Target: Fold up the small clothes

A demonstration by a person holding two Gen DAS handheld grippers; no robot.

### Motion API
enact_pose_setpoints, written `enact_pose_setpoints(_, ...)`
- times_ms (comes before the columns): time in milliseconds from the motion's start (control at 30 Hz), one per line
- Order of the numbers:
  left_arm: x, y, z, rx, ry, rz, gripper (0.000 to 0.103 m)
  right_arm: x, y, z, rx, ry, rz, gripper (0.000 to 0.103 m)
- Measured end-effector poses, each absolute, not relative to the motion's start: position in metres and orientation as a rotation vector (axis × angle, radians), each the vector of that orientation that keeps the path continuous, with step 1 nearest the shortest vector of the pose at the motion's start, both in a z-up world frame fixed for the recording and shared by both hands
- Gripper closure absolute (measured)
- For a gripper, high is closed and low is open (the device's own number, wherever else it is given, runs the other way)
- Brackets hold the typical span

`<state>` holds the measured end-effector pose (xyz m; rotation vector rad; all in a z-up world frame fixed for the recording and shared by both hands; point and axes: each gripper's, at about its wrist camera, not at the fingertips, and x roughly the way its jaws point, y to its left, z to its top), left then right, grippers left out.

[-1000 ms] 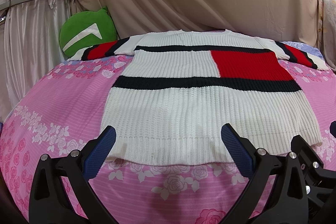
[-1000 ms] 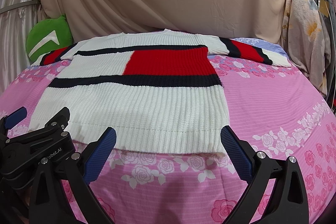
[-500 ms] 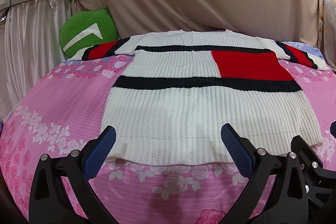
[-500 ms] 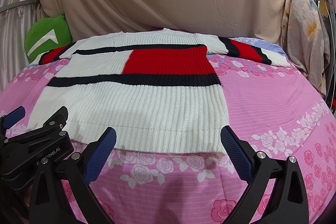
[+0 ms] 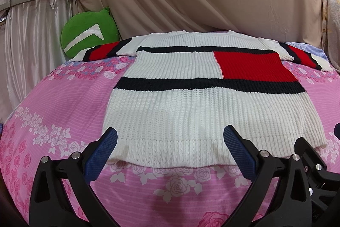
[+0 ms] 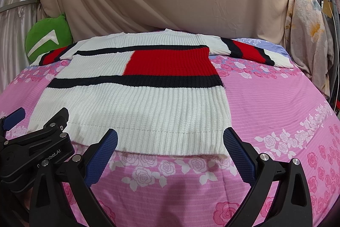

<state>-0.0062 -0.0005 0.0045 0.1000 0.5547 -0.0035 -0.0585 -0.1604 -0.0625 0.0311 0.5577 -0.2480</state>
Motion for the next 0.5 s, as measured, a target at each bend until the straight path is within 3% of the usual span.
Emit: enact_pose_setpoints(500,-0.0065,-0.0008,0.0041,0.101,0.554,-0.003,0.005,-0.0586,-0.1605,-0.0625,0.031,0.558,-0.248,0.005)
